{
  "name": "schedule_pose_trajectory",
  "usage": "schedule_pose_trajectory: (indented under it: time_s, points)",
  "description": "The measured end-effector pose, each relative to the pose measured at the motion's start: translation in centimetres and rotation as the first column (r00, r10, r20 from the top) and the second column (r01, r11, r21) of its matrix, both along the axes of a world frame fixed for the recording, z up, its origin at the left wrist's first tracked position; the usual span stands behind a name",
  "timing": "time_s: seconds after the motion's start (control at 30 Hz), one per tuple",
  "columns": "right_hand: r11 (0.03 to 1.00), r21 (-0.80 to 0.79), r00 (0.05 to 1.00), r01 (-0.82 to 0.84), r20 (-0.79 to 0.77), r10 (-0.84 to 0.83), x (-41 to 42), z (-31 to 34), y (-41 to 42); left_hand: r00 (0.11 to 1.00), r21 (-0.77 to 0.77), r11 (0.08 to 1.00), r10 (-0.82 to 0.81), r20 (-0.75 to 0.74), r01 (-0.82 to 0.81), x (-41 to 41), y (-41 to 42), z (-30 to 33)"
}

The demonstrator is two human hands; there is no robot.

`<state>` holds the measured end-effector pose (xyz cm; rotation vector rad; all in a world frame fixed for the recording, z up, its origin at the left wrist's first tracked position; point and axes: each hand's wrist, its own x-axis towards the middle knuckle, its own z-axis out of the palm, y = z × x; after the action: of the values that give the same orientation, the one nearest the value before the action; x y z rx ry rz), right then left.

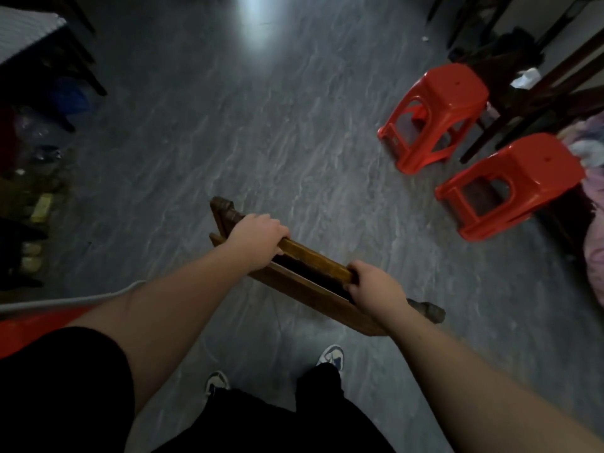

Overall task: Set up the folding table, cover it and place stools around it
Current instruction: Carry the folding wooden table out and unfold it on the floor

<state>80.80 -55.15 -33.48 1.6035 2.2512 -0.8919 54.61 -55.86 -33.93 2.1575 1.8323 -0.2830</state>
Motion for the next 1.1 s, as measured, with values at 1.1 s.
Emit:
schedule_pose_trajectory:
  time_s: [1.1]
  points:
    - [0.899, -0.172, 0.914, 0.402, 0.026, -0.404, 8.2, -26.2, 9.3, 0.958, 0.133, 0.979, 0.113, 0.262, -0.152, 11.4, 13.7, -27.3]
